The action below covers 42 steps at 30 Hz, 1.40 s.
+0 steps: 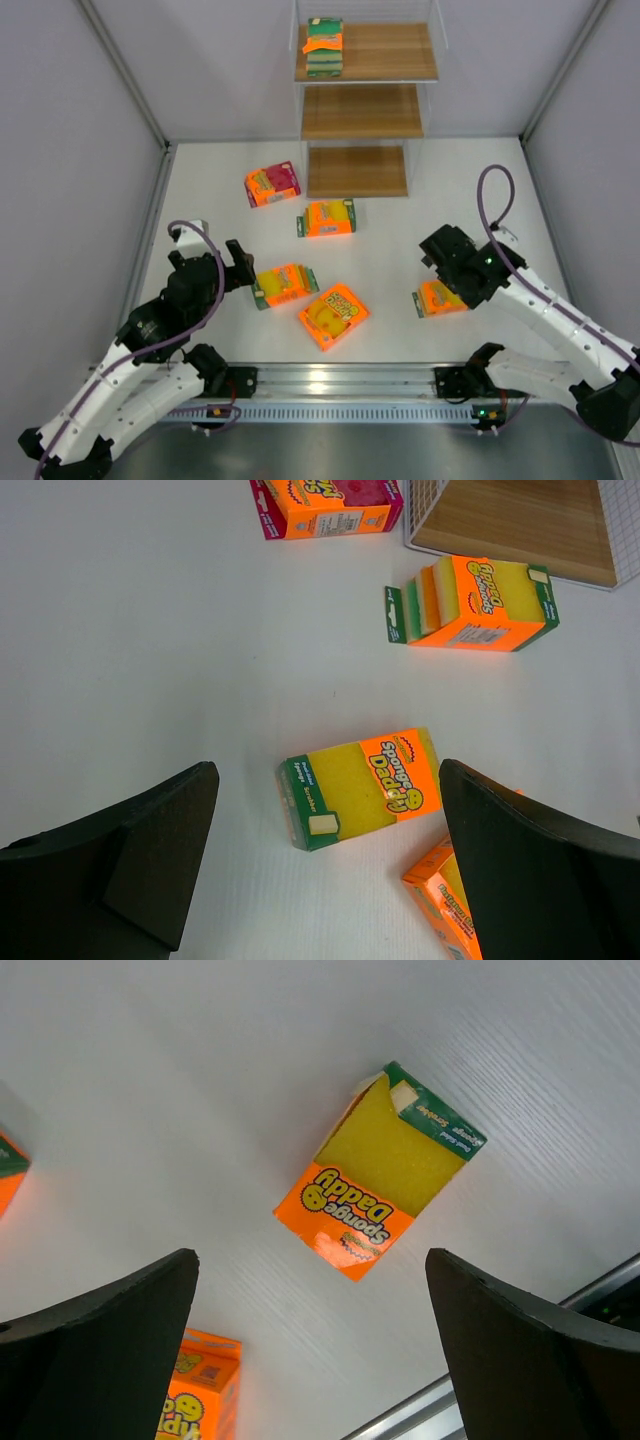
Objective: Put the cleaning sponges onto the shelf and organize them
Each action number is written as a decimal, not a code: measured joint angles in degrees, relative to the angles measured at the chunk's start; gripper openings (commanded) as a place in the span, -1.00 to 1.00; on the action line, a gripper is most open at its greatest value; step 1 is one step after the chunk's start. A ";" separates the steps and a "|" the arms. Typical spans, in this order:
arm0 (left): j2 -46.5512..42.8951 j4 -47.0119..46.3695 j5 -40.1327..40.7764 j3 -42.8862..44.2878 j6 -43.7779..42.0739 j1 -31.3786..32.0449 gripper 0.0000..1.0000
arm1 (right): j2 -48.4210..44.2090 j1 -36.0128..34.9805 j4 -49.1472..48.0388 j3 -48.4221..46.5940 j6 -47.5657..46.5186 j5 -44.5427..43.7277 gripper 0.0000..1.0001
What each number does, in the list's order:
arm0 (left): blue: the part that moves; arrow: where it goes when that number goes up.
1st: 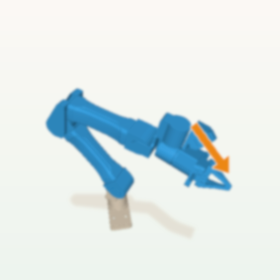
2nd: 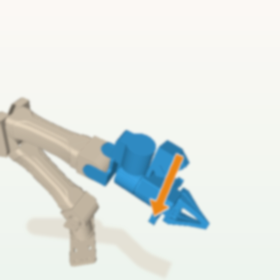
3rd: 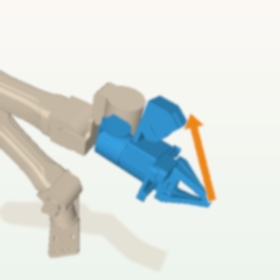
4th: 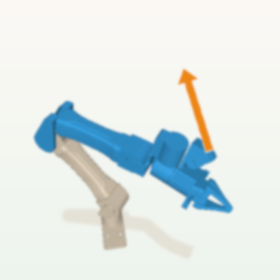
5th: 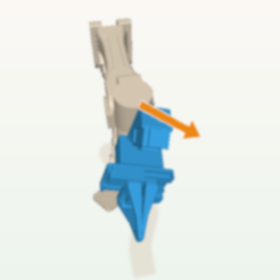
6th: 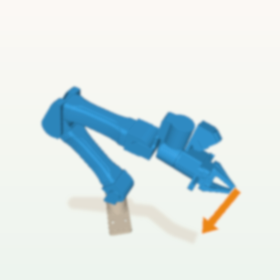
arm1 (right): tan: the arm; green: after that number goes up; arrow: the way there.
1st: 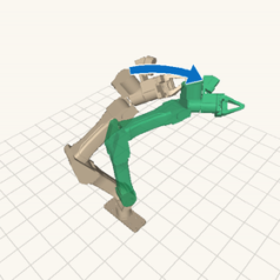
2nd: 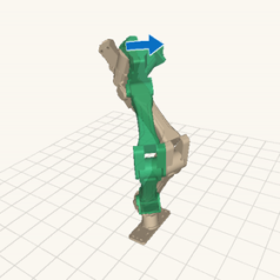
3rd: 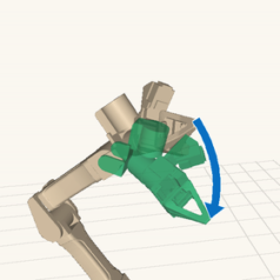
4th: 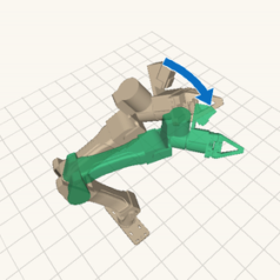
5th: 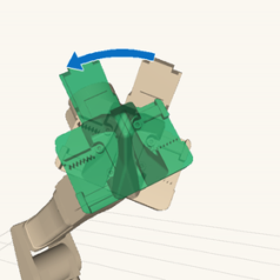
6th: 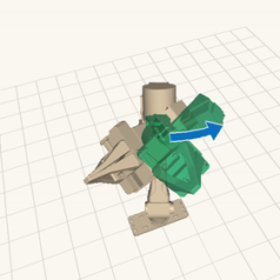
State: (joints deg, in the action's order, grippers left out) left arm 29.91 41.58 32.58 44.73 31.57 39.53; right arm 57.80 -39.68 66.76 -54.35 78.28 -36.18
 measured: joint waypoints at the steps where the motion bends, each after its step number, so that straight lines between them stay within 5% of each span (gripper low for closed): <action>1: 0.00 0.00 0.04 0.00 0.00 0.00 0.97 | 0.24 0.02 1.60 -0.81 3.15 -0.11 0.99; 6: -0.02 0.00 0.09 0.00 0.02 0.00 0.97 | 5.84 2.91 6.01 -7.30 15.10 0.61 0.99; 11: -0.48 0.02 0.11 0.00 0.04 0.00 0.97 | 6.25 9.33 2.12 0.02 18.51 7.48 0.99; 28: -1.42 0.02 0.96 0.00 0.04 0.00 0.97 | 14.73 15.08 -9.33 6.64 16.33 16.41 0.99; 42: -1.42 0.02 1.07 0.00 0.07 0.00 0.97 | 15.08 15.15 -5.40 4.92 15.76 16.83 0.99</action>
State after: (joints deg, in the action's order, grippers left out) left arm 28.49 41.60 33.65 44.73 31.64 39.53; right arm 72.88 -24.53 61.36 -49.43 94.04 -19.35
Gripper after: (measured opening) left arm 0.984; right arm 0.993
